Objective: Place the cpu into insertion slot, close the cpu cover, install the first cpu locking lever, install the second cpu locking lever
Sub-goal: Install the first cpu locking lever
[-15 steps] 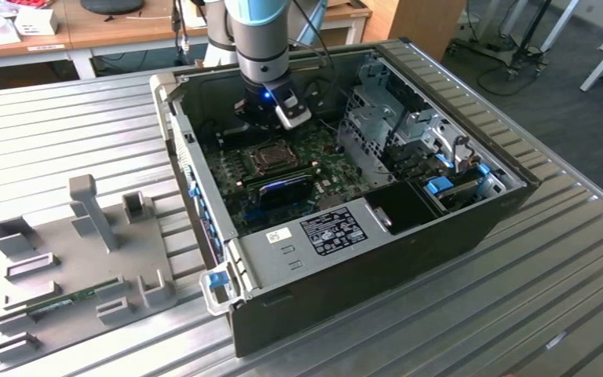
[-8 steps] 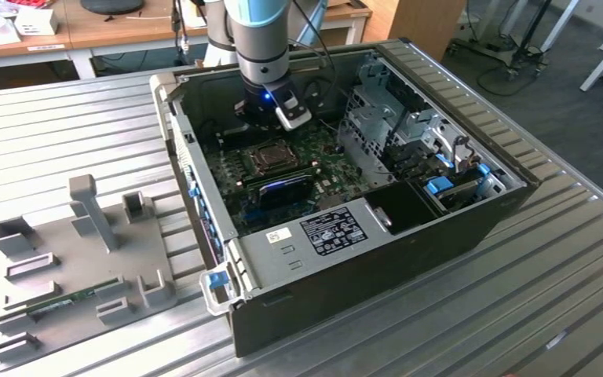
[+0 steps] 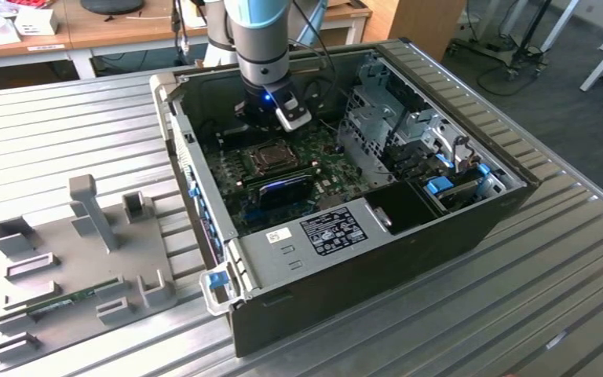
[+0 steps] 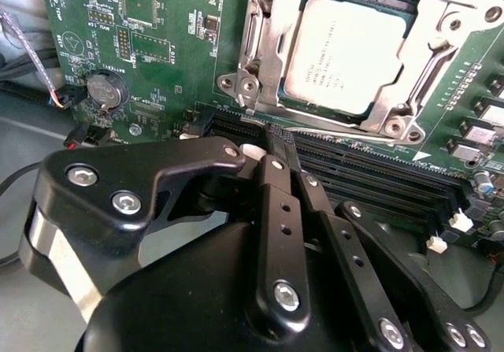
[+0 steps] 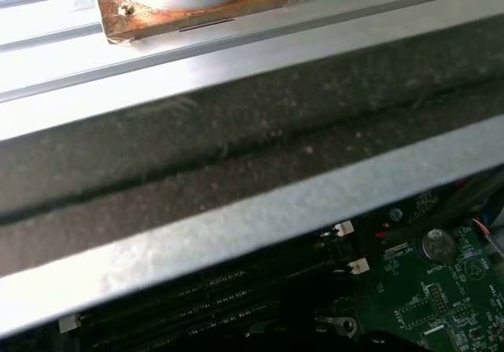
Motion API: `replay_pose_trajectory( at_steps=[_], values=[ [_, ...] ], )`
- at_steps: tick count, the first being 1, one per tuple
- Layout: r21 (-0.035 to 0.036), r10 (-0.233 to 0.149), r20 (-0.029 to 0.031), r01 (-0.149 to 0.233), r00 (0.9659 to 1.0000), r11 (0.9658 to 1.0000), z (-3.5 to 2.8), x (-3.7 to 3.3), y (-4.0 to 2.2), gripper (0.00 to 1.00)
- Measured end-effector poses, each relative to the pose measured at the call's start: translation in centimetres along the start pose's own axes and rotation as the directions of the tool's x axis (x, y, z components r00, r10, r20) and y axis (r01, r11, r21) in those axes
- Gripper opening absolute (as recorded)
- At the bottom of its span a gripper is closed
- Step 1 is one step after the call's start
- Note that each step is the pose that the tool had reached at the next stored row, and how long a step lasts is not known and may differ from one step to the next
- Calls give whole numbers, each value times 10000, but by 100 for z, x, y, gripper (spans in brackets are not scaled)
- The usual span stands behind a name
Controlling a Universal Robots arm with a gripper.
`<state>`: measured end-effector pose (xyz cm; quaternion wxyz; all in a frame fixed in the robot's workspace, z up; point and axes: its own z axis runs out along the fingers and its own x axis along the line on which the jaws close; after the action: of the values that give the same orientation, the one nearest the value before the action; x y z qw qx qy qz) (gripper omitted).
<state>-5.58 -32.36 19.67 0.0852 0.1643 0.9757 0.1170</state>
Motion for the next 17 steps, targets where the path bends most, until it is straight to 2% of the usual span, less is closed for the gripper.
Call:
replay_pose_trajectory(
  at_steps=[17],
  values=[
    [46, -9, 14, 9, 10000, 10000, 28, 4, -8, 10]
  ],
)
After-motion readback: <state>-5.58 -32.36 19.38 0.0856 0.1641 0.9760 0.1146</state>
